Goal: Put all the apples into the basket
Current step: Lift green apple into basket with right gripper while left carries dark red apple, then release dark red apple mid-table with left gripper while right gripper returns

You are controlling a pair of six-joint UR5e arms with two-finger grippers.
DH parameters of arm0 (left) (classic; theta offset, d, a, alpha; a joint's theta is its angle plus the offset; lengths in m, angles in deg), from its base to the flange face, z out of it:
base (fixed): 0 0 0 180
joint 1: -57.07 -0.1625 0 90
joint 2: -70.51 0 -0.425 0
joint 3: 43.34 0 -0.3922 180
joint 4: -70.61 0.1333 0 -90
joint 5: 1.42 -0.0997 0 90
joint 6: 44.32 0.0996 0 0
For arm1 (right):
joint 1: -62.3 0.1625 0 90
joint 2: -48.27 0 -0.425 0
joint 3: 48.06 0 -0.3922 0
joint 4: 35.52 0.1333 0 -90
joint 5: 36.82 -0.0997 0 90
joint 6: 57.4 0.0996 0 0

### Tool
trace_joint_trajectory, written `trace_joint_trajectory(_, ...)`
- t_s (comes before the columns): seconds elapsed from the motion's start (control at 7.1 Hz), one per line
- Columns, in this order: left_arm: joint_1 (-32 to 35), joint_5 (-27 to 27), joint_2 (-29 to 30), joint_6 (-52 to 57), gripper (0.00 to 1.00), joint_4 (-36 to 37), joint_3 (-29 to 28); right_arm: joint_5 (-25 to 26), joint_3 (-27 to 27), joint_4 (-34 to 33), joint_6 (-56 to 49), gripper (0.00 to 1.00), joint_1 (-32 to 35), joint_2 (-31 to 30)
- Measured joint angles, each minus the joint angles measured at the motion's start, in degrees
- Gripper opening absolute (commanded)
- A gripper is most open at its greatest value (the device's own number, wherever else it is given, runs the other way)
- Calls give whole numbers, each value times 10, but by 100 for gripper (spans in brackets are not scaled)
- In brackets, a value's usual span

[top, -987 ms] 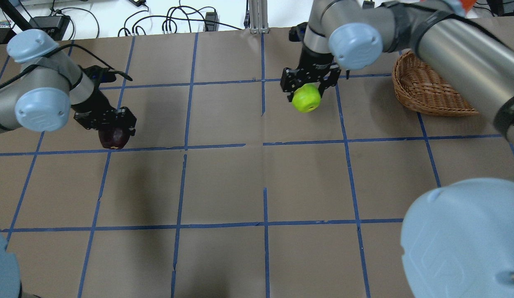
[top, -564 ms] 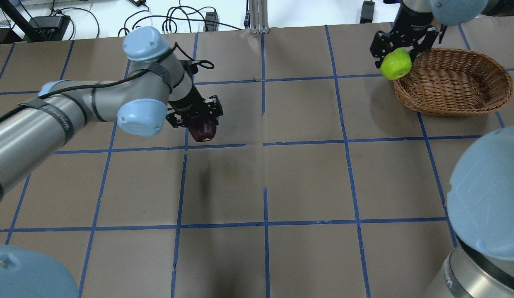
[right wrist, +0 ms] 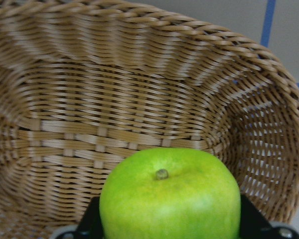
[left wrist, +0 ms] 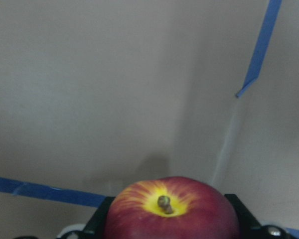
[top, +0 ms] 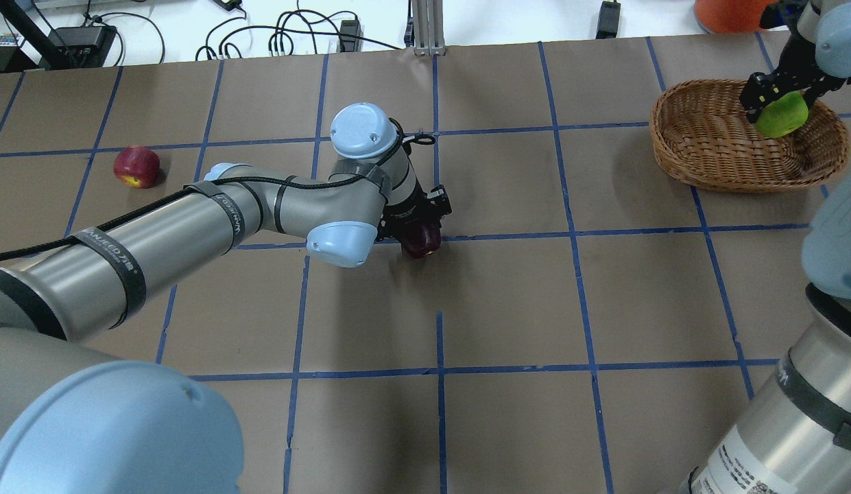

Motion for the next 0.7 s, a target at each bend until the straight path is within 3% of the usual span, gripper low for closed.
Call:
trace_joint_trajectory(0.14,-2,14,-4,0,100,-5,-4,0,1,-28,-20,70,-22,19)
trace_joint_trajectory(0.28,-13,33,-17,2,100,-47,-21,0,1,-48,-27,100,-35,34)
trace_joint_trajectory(0.7,-118,46,-48,118,100,-310,-179,-5,-7,-54,-24,100,-39,33)
